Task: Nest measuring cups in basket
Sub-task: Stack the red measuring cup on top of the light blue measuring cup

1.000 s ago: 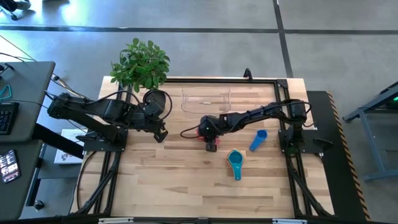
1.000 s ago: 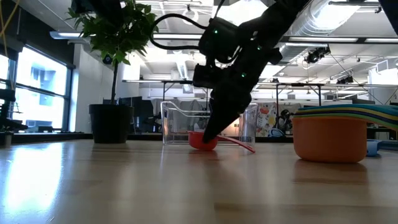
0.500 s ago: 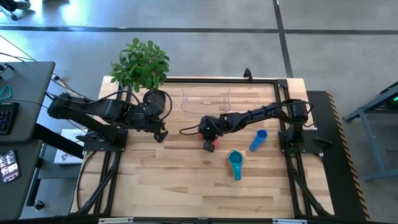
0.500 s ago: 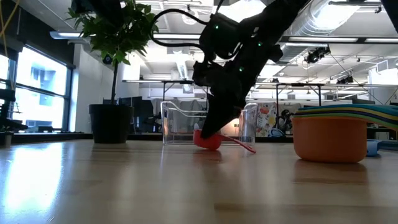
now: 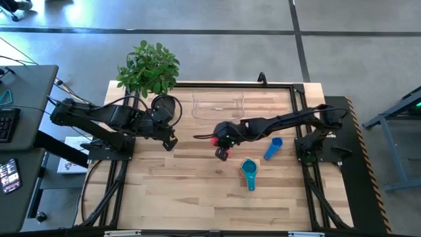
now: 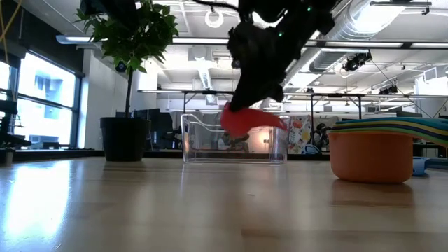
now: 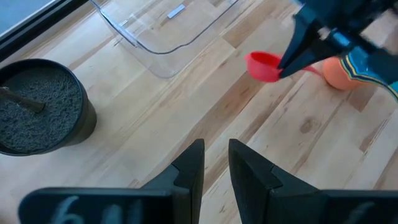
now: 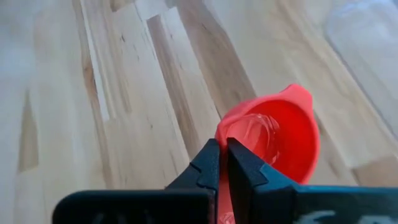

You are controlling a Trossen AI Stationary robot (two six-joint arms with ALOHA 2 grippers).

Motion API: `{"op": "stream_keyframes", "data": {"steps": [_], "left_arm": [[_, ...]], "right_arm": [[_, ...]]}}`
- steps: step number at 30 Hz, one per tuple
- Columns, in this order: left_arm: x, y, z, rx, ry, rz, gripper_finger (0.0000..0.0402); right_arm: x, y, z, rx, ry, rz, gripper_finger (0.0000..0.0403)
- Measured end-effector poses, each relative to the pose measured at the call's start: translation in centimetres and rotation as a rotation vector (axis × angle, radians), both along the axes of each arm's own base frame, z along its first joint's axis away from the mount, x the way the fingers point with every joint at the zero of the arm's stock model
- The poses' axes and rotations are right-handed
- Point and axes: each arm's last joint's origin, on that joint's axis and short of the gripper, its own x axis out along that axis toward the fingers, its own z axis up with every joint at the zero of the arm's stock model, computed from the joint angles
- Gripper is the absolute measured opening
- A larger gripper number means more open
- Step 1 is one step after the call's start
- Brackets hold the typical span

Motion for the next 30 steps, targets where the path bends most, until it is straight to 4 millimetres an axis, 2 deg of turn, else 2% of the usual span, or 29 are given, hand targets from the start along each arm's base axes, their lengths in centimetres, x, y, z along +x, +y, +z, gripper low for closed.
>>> {"op": "stream_keyframes", "data": {"steps": [5,15,20,30], "left_arm": [[0.0,0.0,0.0,0.000,0.000,0.000,0.0062],[0.0,0.0,0.0,0.000,0.000,0.000,0.0062],[0.0,0.0,0.0,-0.003,0.000,-0.001,0.0062],[0.0,0.0,0.0,-0.004,-0.003,-0.002,0.0062]], "right_arm": [[-1.5,0.4,2.1,-0.008,-0.002,-0.100,0.0001],[-5.2,1.2,5.4,-0.002,0.020,-0.409,0.0001],[-6.9,1.9,5.8,0.032,0.073,-0.531,0.0001],[-9.6,4.5,5.2,0.150,0.244,-0.753,0.0001]]}}
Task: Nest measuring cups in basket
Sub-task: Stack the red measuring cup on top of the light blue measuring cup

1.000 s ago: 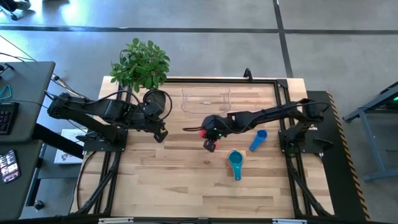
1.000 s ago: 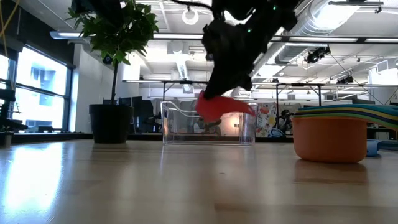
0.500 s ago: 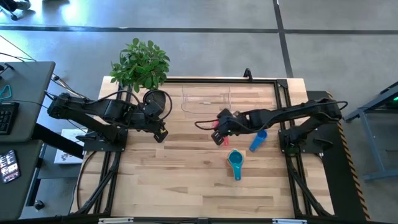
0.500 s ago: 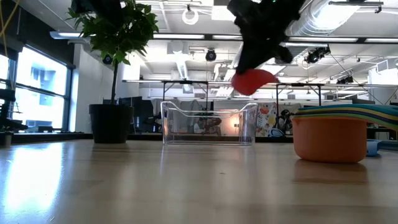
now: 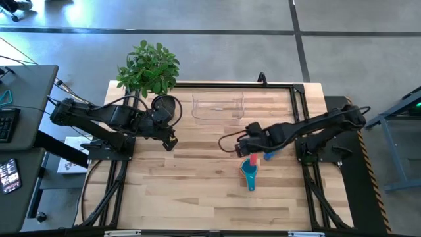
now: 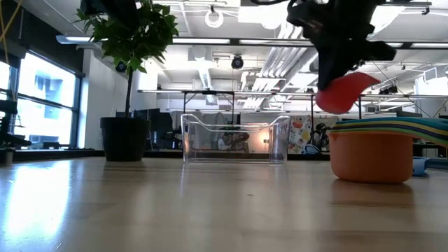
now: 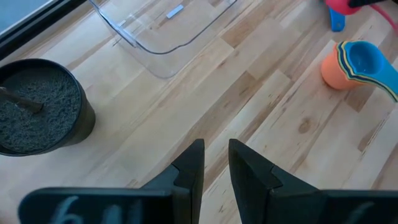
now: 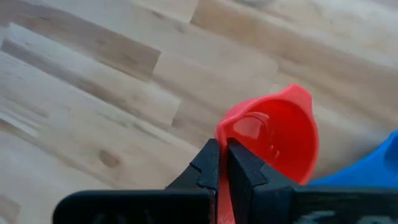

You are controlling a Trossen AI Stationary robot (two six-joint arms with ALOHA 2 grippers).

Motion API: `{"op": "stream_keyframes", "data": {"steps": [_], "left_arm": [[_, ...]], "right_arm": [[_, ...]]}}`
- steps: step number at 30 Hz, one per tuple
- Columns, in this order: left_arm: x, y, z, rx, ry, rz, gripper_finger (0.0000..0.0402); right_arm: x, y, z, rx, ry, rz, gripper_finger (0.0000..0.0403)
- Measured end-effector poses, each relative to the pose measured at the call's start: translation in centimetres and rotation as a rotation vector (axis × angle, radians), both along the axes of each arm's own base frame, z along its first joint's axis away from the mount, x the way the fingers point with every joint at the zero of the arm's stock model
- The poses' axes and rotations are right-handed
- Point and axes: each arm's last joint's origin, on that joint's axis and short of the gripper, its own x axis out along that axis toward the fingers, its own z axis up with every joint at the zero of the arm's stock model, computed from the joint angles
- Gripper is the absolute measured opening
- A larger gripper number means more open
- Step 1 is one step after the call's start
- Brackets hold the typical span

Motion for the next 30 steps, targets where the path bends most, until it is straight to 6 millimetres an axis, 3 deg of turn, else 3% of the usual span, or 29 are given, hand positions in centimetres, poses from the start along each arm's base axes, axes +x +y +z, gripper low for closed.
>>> {"op": "stream_keyframes", "data": {"steps": [15,23,30], "left_arm": [[0.0,0.0,0.0,0.015,0.009,-0.022,0.0062],[0.0,0.0,0.0,0.037,0.022,-0.056,0.0062],[0.0,0.0,0.0,0.047,0.029,-0.072,0.0062]], "right_arm": [[-1.2,5.0,-0.1,0.142,-0.060,-0.062,0.0000],[-1.1,6.6,0.2,0.186,-0.142,-0.047,0.0000],[-0.8,7.1,4.1,0.089,-0.235,-0.044,0.0000]]}}
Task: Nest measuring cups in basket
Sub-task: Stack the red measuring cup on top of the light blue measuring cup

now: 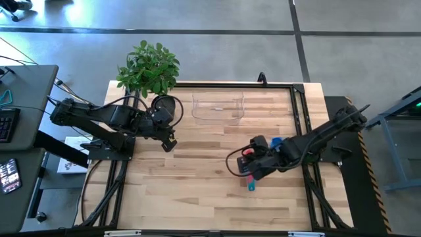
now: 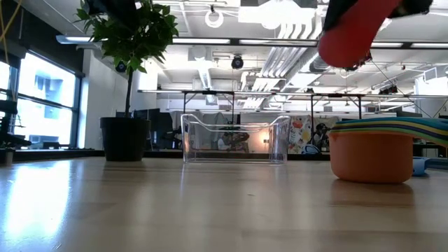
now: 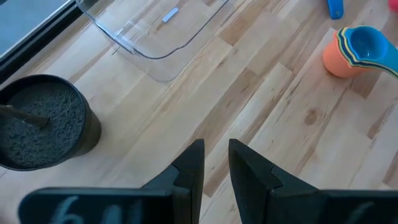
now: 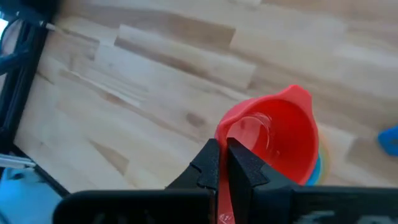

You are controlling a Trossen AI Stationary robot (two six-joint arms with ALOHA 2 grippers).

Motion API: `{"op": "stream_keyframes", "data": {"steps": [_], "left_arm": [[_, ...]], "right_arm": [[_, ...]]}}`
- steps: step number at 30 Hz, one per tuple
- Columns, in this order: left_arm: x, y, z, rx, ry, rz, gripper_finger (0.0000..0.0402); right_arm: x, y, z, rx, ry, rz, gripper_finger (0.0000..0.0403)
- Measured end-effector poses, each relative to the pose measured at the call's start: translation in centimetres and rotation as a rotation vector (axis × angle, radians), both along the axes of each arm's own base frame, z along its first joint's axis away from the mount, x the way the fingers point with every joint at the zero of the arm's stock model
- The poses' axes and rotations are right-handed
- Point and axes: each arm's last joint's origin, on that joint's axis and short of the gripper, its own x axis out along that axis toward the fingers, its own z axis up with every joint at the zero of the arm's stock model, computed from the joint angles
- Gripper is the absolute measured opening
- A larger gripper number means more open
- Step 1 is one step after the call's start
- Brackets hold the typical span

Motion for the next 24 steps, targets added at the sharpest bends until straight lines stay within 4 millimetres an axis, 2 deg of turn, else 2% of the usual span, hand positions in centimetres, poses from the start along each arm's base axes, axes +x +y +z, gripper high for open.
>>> {"op": "stream_keyframes", "data": {"steps": [4,9,24], "left_arm": [[0.0,0.0,0.0,0.003,0.002,-0.004,0.0062],[0.0,0.0,0.0,0.004,0.003,-0.007,0.0062],[0.0,0.0,0.0,0.011,0.007,-0.018,0.0062]], "right_arm": [[-0.5,-0.6,2.0,-0.055,0.055,-0.008,0.0000],[-0.5,-0.8,2.4,-0.050,0.065,-0.017,0.0000],[3.3,1.4,-3.9,0.042,0.317,0.042,0.0000]]}}
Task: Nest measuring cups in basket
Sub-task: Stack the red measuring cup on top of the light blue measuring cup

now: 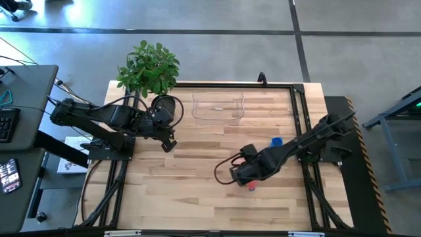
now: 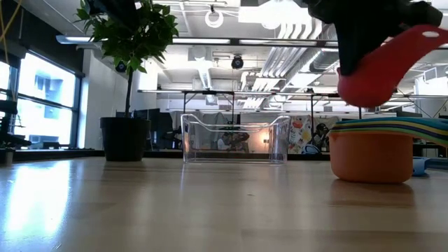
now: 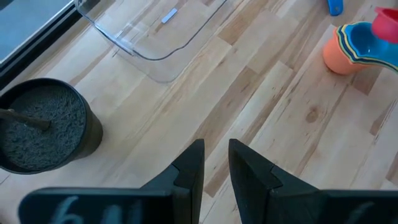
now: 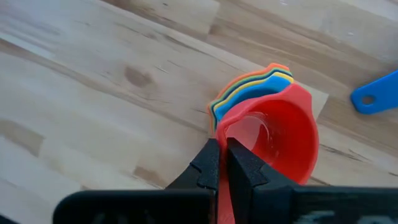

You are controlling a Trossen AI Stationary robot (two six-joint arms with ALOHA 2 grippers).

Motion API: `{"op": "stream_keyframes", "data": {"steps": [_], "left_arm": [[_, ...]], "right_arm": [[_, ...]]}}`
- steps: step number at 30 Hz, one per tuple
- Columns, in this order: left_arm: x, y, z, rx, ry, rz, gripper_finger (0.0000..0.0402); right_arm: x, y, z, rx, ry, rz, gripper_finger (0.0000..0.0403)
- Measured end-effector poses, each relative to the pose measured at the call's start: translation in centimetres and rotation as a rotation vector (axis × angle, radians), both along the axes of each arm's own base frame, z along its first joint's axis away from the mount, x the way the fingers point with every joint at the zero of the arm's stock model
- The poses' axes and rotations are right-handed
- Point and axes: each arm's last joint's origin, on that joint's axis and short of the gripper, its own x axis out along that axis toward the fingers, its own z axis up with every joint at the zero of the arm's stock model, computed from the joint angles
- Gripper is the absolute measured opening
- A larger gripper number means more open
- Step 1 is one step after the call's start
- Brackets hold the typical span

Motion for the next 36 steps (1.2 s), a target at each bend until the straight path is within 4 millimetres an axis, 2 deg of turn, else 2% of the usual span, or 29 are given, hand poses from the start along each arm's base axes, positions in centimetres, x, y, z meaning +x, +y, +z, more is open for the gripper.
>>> {"op": "stream_keyframes", "data": {"steps": [15,28,36], "left_arm": [[0.0,0.0,0.0,0.000,0.000,0.000,0.0062],[0.0,0.0,0.0,-0.001,0.001,-0.001,0.0062],[0.0,0.0,0.0,0.002,0.002,-0.004,0.0062]], "right_arm": [[0.9,0.4,-2.4,-0.046,0.081,0.009,0.0000],[1.0,0.4,-2.6,-0.057,0.091,0.054,0.0019],[1.0,0.4,-2.6,-0.061,0.097,0.090,0.0050]]}}
